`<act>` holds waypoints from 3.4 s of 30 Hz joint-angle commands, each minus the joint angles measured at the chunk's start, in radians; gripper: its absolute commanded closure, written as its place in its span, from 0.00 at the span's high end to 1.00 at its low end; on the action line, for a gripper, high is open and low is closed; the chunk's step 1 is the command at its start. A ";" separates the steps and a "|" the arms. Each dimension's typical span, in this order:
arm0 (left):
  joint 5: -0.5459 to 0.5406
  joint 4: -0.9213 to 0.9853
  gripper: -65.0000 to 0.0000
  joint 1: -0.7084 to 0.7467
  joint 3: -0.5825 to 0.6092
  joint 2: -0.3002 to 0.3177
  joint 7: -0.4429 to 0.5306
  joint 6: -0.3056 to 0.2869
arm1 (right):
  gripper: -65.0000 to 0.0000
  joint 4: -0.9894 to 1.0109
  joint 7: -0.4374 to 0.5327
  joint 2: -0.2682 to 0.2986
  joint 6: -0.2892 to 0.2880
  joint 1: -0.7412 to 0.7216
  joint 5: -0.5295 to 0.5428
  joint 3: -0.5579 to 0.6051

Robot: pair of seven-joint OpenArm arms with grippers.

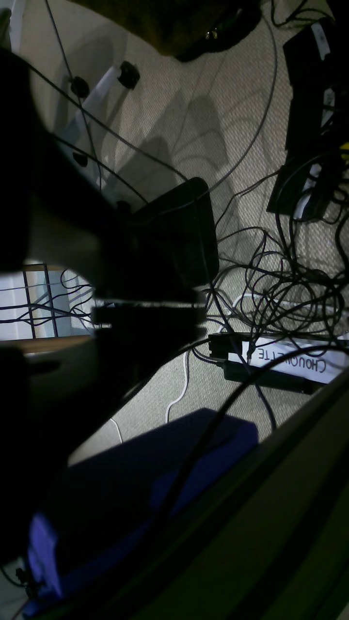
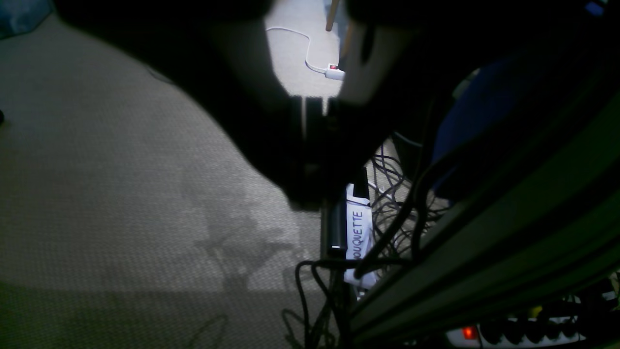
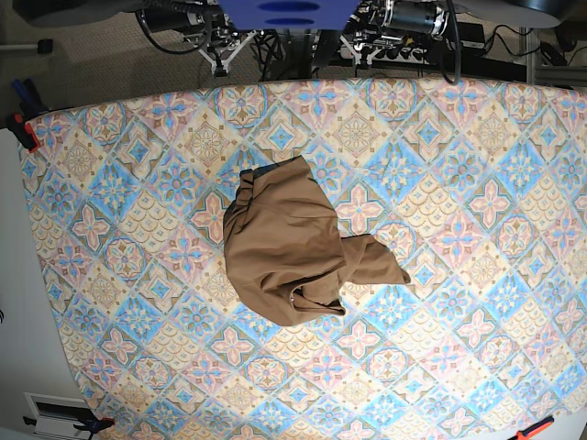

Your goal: Layout the t-shirt on the table in an organized manner, then fold the t-shirt properly

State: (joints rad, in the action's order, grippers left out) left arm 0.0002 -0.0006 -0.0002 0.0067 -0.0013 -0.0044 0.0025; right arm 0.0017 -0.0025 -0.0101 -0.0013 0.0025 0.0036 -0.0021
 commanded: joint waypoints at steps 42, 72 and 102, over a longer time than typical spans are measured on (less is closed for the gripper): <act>-0.006 0.001 0.00 0.283 -0.003 0.083 1.073 -0.005 | 0.00 -0.010 0.921 0.035 -0.006 0.274 0.003 -0.260; -0.007 -1.291 0.00 0.891 -0.004 0.079 1.070 -0.005 | 0.00 -1.147 1.156 -0.017 -0.003 0.775 0.002 -0.428; -0.001 -2.082 0.01 0.400 -0.103 0.085 -0.236 -0.023 | 0.01 -1.904 0.151 -0.021 -0.007 0.712 -0.004 -0.256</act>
State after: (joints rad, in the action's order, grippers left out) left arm 0.0010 -2.0647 0.4004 -0.0933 0.0807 -0.2714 -0.0193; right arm -1.8767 0.1062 -0.0380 -0.0132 0.7151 -0.0044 -0.2558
